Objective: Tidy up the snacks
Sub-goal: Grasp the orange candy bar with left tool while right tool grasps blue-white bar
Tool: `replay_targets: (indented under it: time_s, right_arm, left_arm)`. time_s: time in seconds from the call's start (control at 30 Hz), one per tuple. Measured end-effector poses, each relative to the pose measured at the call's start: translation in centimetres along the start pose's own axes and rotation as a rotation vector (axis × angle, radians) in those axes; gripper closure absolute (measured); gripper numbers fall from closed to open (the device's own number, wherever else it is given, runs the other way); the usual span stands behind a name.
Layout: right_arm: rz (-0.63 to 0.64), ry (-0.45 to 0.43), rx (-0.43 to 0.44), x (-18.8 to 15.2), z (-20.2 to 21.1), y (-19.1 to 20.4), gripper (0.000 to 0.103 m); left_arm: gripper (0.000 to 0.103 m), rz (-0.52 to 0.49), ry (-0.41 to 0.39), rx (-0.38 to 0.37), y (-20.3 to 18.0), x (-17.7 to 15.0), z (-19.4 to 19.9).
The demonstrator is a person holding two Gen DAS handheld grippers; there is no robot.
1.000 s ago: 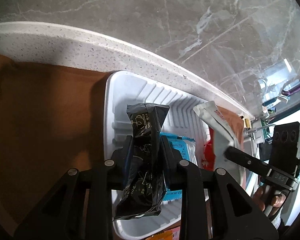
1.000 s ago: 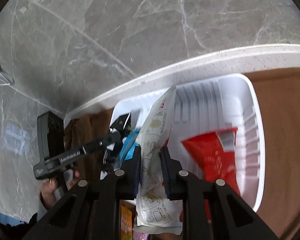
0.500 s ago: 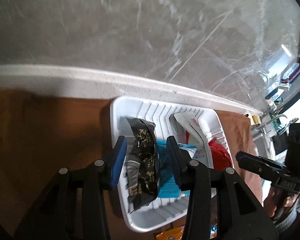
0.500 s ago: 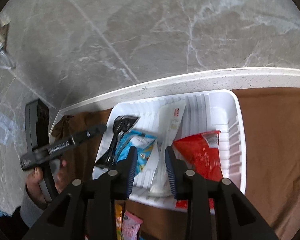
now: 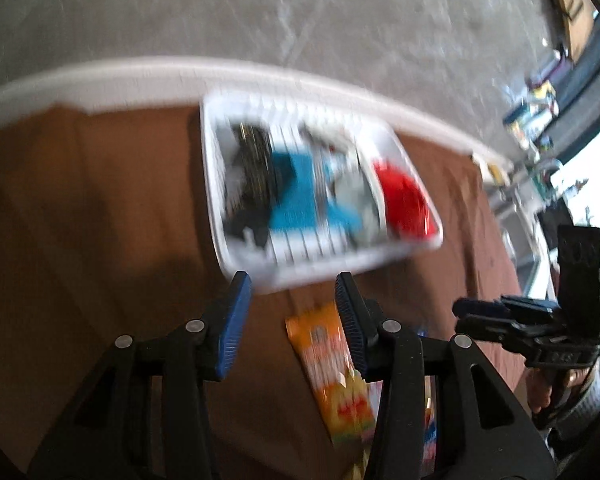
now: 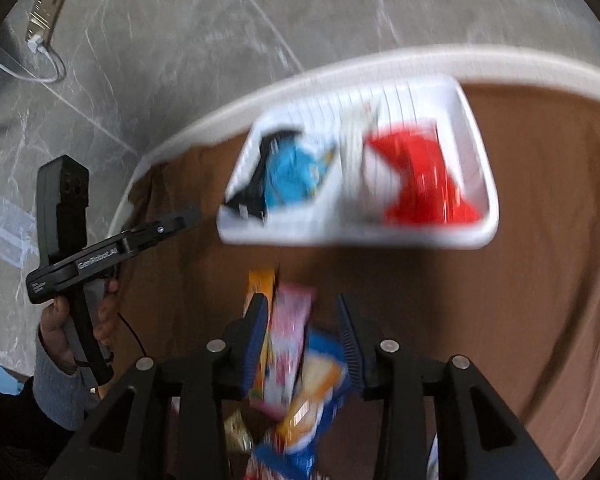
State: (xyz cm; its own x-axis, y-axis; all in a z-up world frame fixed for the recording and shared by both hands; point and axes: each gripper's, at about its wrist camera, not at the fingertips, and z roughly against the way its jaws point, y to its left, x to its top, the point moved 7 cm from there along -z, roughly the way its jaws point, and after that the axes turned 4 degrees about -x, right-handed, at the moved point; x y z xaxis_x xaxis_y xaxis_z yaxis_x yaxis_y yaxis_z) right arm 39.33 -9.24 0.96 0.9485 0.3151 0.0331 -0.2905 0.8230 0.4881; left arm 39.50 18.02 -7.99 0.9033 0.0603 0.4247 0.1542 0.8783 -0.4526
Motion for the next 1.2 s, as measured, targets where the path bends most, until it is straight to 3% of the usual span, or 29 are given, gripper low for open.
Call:
replay_targets:
  time_s: [0.13,0.37,0.8,1.03,1.2]
  right_arm:
    - [-0.066,0.079,0.015,-3.7,-1.6,-1.0,0.064]
    - [-0.121,0.113,0.05,-6.2,-2.9,-1.0,0.064]
    - [-0.142,0.114,0.041,-6.7,-3.8,-1.2,0.062]
    - [-0.096,0.116,0.0,-6.5,-4.1,-0.8,0.068]
    - [-0.096,0.113,-0.003,-6.4,-4.1,-0.7,0.068]
  left_arm:
    - [0.061,0.02,0.106,-0.046,-1.3,-4.8,-1.5]
    - [0.061,0.027,0.164,-0.052,-3.1,-8.5,-3.0]
    - [0.06,0.023,0.174,-0.02,-3.9,-9.1,-5.1]
    - [0.052,-0.038,0.16,0.011,-5.0,-9.1,-5.5]
    - [0.052,-0.08,0.119,0.032,-5.7,-8.8,-6.1]
